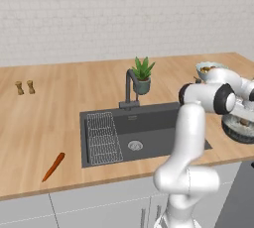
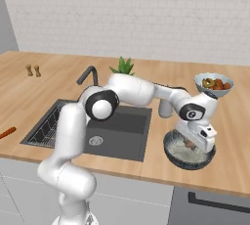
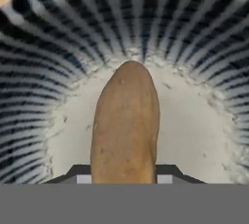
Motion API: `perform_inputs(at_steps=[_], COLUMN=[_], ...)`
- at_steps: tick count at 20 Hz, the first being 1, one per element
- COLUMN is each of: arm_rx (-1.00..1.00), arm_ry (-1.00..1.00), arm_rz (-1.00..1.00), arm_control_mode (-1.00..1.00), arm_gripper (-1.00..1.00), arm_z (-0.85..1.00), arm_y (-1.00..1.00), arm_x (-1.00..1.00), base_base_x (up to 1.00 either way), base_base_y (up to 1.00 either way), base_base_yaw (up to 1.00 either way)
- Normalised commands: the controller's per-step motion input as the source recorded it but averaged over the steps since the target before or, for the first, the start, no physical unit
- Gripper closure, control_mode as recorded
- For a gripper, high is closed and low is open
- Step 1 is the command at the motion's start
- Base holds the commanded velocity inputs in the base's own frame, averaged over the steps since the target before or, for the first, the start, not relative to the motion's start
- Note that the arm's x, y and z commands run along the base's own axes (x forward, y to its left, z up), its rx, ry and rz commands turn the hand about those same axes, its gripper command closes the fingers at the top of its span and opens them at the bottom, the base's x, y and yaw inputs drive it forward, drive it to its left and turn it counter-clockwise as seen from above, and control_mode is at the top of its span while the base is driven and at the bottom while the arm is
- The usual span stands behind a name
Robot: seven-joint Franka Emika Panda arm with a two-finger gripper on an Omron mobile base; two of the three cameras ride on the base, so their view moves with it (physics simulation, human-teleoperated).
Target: Pick the sweet potato from the sink and place it in the bowl. Then pick the bowl and place it in the microwave. Then close the microwave door and press the start button.
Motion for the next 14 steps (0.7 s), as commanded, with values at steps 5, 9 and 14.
perform_inputs(at_steps=[5,9,14], arm_rx=[0.00,0.00,0.00], arm_ry=[0.08,-0.06,-0.15], arm_rz=[0.00,0.00,0.00], arm_control_mode=[-1.00,-1.00,-1.00], arm_gripper=[1.00,-1.00,-1.00], arm_z=[-0.57,-0.41,-0.02], arm_y=[0.00,0.12,0.06], arm_x=[0.12,-0.37,-0.82], base_base_x=[0.00,0.00,0.00], base_base_y=[0.00,0.00,0.00], base_base_yaw=[0.00,0.00,0.00])
